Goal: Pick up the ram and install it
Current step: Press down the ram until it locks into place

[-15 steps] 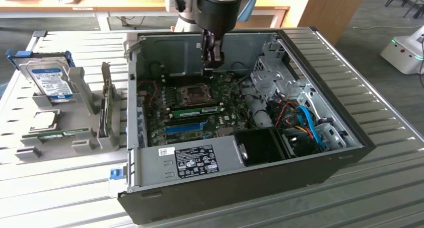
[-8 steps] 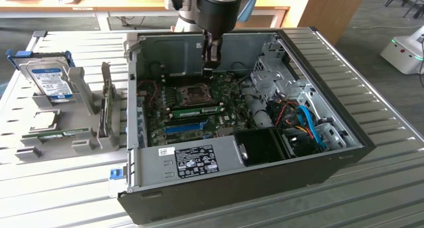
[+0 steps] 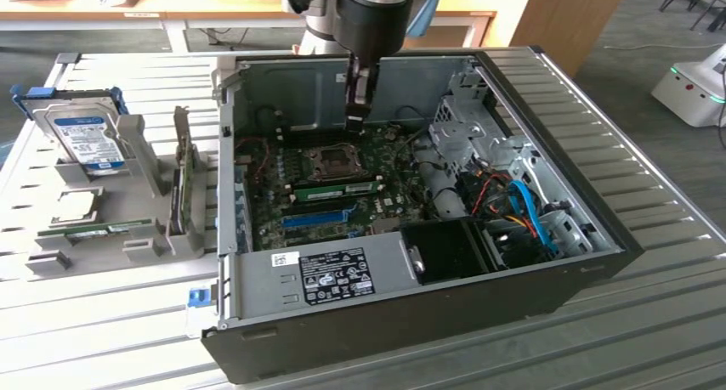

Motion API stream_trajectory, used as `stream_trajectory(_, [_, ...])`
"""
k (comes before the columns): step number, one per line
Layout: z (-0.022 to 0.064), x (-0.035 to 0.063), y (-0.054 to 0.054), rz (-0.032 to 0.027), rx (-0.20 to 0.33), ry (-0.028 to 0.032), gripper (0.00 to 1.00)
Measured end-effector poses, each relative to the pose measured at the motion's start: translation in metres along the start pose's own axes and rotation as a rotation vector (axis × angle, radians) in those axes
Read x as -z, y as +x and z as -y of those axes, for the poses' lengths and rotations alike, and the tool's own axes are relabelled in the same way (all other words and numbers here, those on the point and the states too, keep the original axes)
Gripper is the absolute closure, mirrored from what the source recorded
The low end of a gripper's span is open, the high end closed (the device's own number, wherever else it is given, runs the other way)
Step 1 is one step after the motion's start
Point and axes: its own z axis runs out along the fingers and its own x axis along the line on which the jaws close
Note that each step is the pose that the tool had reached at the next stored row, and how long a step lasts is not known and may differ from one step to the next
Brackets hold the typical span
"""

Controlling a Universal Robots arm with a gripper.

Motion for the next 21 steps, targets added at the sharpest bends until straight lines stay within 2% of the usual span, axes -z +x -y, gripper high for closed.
stream_trajectory(21, [-0.0003, -0.0013, 0.0001, 0.0097, -0.285, 0.0041, 0.90])
